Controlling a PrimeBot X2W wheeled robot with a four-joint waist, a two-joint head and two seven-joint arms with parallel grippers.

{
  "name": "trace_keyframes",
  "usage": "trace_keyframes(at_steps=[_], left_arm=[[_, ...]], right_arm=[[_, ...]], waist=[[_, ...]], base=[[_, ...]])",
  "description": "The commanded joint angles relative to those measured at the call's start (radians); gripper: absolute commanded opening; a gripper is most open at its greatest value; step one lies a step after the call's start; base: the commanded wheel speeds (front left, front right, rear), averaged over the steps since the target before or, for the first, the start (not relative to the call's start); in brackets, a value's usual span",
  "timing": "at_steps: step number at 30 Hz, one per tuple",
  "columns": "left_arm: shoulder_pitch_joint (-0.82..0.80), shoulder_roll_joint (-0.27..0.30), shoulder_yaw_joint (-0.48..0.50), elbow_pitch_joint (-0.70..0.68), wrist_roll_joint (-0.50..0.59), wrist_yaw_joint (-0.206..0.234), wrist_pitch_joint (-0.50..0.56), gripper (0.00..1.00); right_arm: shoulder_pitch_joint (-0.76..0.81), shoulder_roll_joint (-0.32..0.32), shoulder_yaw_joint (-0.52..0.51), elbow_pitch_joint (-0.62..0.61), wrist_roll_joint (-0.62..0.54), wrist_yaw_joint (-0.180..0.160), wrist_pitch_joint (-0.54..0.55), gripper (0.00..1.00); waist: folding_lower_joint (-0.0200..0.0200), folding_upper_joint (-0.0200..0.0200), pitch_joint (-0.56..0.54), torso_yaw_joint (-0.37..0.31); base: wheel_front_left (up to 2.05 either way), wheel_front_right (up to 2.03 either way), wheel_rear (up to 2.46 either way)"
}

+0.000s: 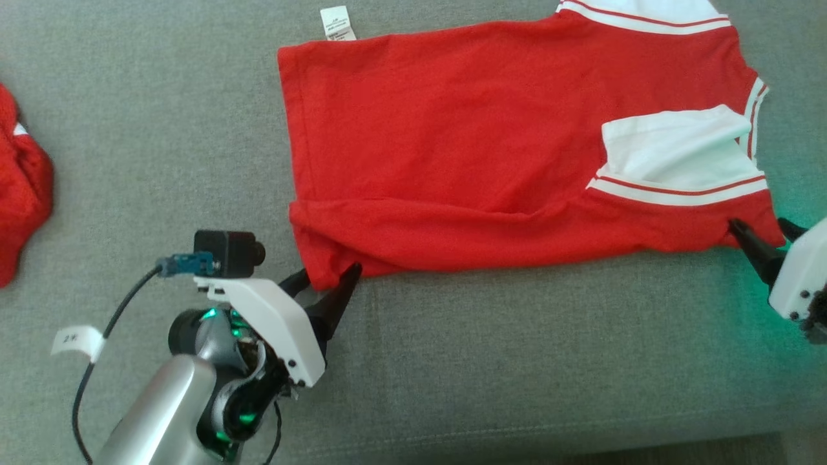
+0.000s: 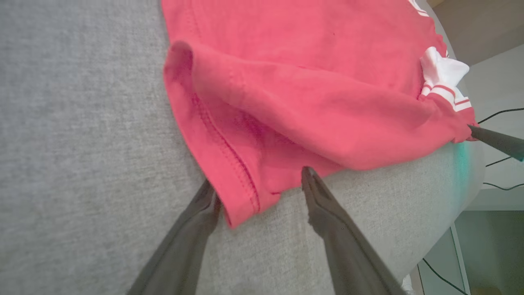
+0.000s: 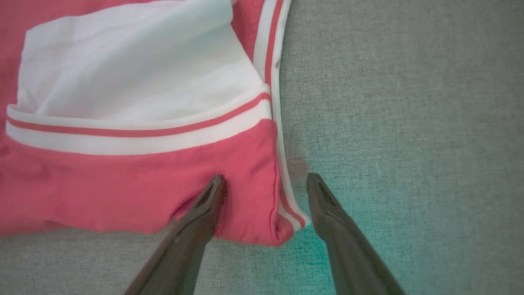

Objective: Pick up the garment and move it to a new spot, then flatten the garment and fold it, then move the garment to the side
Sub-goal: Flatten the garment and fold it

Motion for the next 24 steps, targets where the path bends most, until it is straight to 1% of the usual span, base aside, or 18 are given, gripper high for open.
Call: trace_keyframes(at_steps=[1,2,3,4,5,7,10,14,15,18,20,22,24], left_arm=[[-0.035,0.012,0.027,-0.021,0.009,-0.005,-0.004,0.83],[-0.039,0.012,0.022,-0.019,0.009,-0.010,-0.001,0.39],[-0.043,0.013,0.019,-0.016,0.008,-0.015,0.002,0.00],[-0.046,0.013,0.015,-0.011,0.006,-0.019,0.007,0.00],[-0.049,0.016,0.011,-0.007,0.004,-0.026,0.012,0.00],[-0.050,0.025,0.009,-0.004,-0.004,-0.040,0.020,0.00],[-0.047,0.055,0.014,-0.017,-0.024,-0.063,0.045,0.00],[-0.028,0.109,0.031,-0.053,-0.069,-0.092,0.097,0.00],[-0.028,0.109,0.031,-0.053,-0.069,-0.092,0.097,0.00],[0.000,0.140,0.036,-0.090,-0.115,-0.110,0.144,0.00],[0.022,0.156,0.046,-0.113,-0.141,-0.114,0.159,0.00],[0.050,0.166,0.051,-0.129,-0.161,-0.116,0.166,0.00],[0.080,0.164,0.044,-0.135,-0.178,-0.120,0.168,0.00]], right_arm=[[-0.027,-0.019,0.014,-0.020,-0.010,-0.001,-0.006,1.00],[-0.031,-0.020,0.022,-0.011,-0.010,-0.001,-0.004,1.00],[-0.035,-0.020,0.029,-0.001,-0.010,-0.001,-0.004,1.00],[-0.039,-0.020,0.034,0.010,-0.010,-0.001,-0.005,0.61],[-0.044,-0.020,0.039,0.019,-0.009,-0.001,-0.008,0.00],[-0.052,-0.027,0.045,0.036,0.000,-0.001,-0.011,0.00],[-0.057,-0.050,0.031,0.047,0.035,-0.001,-0.002,0.00],[-0.053,-0.101,-0.008,0.018,0.094,-0.001,0.050,0.00],[-0.053,-0.101,-0.008,0.018,0.094,-0.001,0.050,0.00],[-0.019,-0.146,-0.029,-0.030,0.131,-0.001,0.114,0.00],[0.015,-0.168,-0.046,-0.069,0.154,-0.001,0.154,0.00],[0.054,-0.177,-0.065,-0.098,0.166,-0.001,0.180,0.00],[0.102,-0.172,-0.064,-0.117,0.169,-0.001,0.202,0.00]], waist=[[0.0000,0.0000,0.005,0.001],[0.0000,0.0000,0.007,0.002],[0.0000,0.0000,0.008,0.003],[0.0000,0.0000,0.009,0.004],[0.0000,0.0000,0.008,0.005],[0.0000,0.0000,0.001,0.008],[0.0000,0.0000,-0.017,0.014],[0.0000,0.0000,-0.045,0.020],[0.0000,0.0000,-0.045,0.020],[0.0000,0.0000,-0.062,0.023],[0.0000,0.0000,-0.069,0.023],[0.0000,0.0000,-0.071,0.022],[0.0000,0.0000,-0.072,0.023]], base=[[0.00,0.00,0.00],[0.00,0.00,0.00],[0.00,0.00,0.00],[0.00,0.00,0.00],[0.00,0.00,0.00],[0.00,0.00,0.00],[0.00,0.00,0.00],[0.00,0.00,0.00],[0.00,0.00,0.00],[0.00,0.00,0.00],[0.00,0.00,0.00],[0.00,0.00,0.00],[0.00,0.00,0.00]])
